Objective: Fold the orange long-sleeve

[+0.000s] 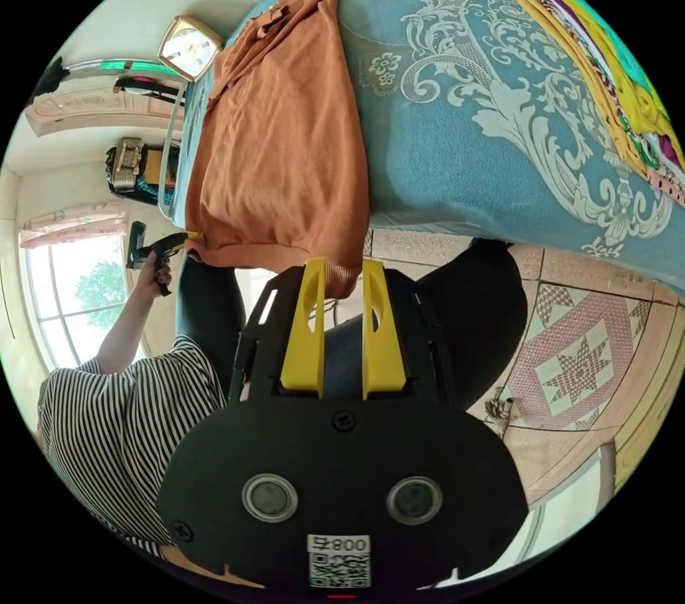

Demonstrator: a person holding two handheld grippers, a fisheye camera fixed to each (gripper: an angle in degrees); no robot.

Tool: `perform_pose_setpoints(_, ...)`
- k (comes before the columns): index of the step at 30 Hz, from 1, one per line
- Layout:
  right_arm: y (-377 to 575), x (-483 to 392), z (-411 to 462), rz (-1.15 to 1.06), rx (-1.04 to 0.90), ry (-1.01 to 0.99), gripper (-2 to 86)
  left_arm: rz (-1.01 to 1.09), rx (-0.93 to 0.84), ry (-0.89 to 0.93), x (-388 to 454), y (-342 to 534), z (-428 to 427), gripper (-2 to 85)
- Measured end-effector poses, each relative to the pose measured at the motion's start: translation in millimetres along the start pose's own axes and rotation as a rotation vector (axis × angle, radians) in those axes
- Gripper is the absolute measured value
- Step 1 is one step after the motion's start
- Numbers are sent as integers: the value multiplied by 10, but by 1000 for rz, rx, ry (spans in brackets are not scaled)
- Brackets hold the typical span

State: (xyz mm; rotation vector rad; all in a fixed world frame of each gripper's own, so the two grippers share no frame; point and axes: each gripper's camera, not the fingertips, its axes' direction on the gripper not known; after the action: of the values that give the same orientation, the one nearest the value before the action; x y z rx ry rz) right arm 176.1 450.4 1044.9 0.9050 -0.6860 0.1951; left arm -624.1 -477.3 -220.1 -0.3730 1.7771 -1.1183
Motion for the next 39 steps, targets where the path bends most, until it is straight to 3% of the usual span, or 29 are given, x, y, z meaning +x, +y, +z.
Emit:
perform_pose_setpoints(7, -99, -23, 67, 6, -105, -15, 95, -13, 4, 61, -134, 274, -132, 25)
perform_pose_setpoints(18, -103, -101, -44, -15, -114, -47, 103, -41, 27, 131, -365, 664, -359, 21)
perform_pose_setpoints(26, -163, -160, -55, -34, -188, -129, 54, -28, 26, 144, -457, 919, -515, 21)
perform_pose_setpoints(39, 397, -587, -934, -163, 15, -381, 14, 23, 141, 317, -691, 1452, -856, 20)
